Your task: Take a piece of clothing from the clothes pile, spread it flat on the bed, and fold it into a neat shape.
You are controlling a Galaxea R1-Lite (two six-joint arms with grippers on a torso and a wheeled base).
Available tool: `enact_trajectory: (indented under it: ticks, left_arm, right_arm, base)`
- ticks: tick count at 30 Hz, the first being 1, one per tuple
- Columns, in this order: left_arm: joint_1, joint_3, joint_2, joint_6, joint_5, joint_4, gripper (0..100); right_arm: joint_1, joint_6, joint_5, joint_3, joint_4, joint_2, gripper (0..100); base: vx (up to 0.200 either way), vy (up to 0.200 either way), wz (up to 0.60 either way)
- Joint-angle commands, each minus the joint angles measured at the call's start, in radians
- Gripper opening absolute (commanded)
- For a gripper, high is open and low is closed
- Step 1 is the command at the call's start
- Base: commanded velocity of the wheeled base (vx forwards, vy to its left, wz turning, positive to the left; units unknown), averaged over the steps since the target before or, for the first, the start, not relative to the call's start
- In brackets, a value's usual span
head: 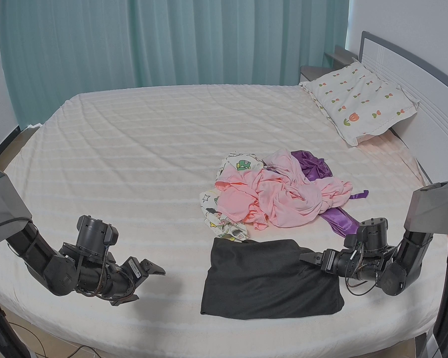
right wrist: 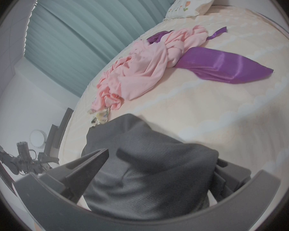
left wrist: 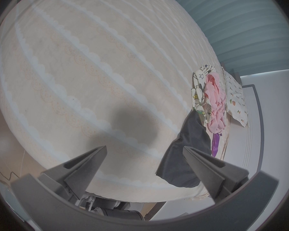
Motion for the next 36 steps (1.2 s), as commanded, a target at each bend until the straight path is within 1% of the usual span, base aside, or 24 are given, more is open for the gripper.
enact_trajectory:
  ticks: [1,3,7,10,11,12,13,14,15,16,17,18,19,20,21,22,23,24,26,30,36]
  left_arm:
    - [0.002,0.000,0.007,0.000,0.000,-0.001,100]
    - [0.002,-0.001,0.016,0.000,0.002,-0.001,100]
    - [0.002,0.003,0.019,0.000,0.003,-0.017,100]
    - [0.002,0.017,0.020,0.000,0.003,-0.048,100]
    - [0.002,0.017,0.020,0.000,0.003,-0.048,100]
    - [0.002,0.025,0.022,0.000,0.003,-0.070,100]
    - [0.002,0.030,0.023,0.000,0.003,-0.080,100]
    - [0.002,0.030,0.023,0.000,0.003,-0.080,100]
    - [0.002,0.031,0.027,0.000,0.003,-0.091,100]
    - [0.002,0.034,0.030,0.000,0.003,-0.097,100]
    - [0.002,0.034,0.030,0.000,0.003,-0.099,100]
    - [0.002,0.034,0.030,0.000,0.003,-0.099,100]
    - [0.002,0.034,0.030,0.000,0.003,-0.099,100]
    - [0.002,0.034,0.030,0.000,0.003,-0.099,100]
    - [0.002,0.034,0.030,-0.002,0.003,-0.099,100]
    - [0.002,0.033,0.030,-0.004,0.003,-0.099,100]
    - [0.002,0.033,0.030,-0.002,0.003,-0.099,100]
    - [0.002,0.033,0.030,-0.004,0.003,-0.099,100]
    - [0.002,0.030,0.031,-0.005,0.002,-0.099,100]
    - [0.000,0.028,0.030,-0.008,0.002,-0.099,100]
    - [0.002,0.025,0.033,-0.010,0.003,-0.099,100]
  right_arm:
    - [-0.044,0.004,0.025,-0.018,0.007,0.002,100]
    - [-0.075,0.014,0.058,-0.037,0.025,0.011,100]
    - [-0.085,0.106,0.076,-0.083,0.115,0.000,100]
    - [-0.098,0.110,0.085,-0.101,0.229,-0.046,100]
    - [-0.098,0.110,0.085,-0.101,0.229,-0.046,100]
    - [-0.099,0.106,0.090,-0.106,0.301,-0.084,100]
    - [-0.102,0.103,0.090,-0.113,0.339,-0.101,100]
    - [-0.102,0.103,0.090,-0.113,0.339,-0.101,100]
    - [-0.110,0.100,0.091,-0.130,0.398,-0.121,100]
    - [-0.121,0.083,0.090,-0.139,0.451,-0.139,100]
    - [-0.127,0.049,0.088,-0.136,0.474,-0.142,100]
    - [-0.139,-0.006,0.088,-0.127,0.476,-0.136,100]
    - [-0.142,-0.014,0.088,-0.126,0.474,-0.136,100]
    - [-0.165,-0.111,0.098,-0.098,0.468,-0.130,100]
    - [-0.176,-0.151,0.111,-0.081,0.464,-0.130,100]
    - [-0.187,-0.192,0.139,-0.063,0.454,-0.130,100]
    - [-0.193,-0.212,0.160,-0.052,0.448,-0.133,100]
    - [-0.205,-0.252,0.220,-0.020,0.427,-0.141,100]
    - [-0.211,-0.286,0.263,0.005,0.396,-0.133,100]
    - [-0.193,-0.315,0.248,0.028,0.342,-0.087,100]
    - [-0.191,-0.336,0.249,0.059,0.310,-0.087,100]
  base:
    - [0.000,0.000,0.00]
    - [0.000,0.000,0.00]
    - [0.000,0.000,0.00]
    - [0.000,0.000,0.00]
    - [0.000,0.000,0.00]
    - [0.000,0.000,0.00]
    - [0.000,0.000,0.00]
    - [0.000,0.000,0.00]
    - [0.000,0.000,0.00]
    - [0.000,0.000,0.00]
    - [0.000,0.000,0.00]
    - [0.000,0.000,0.00]
    - [0.000,0.000,0.00]
    - [0.000,0.000,0.00]
    - [0.000,0.000,0.00]
    - [0.000,0.000,0.00]
    - [0.000,0.000,0.00]
    - [0.000,0.000,0.00]
    - [0.000,0.000,0.00]
    - [0.000,0.000,0.00]
    - [-0.200,0.000,0.00]
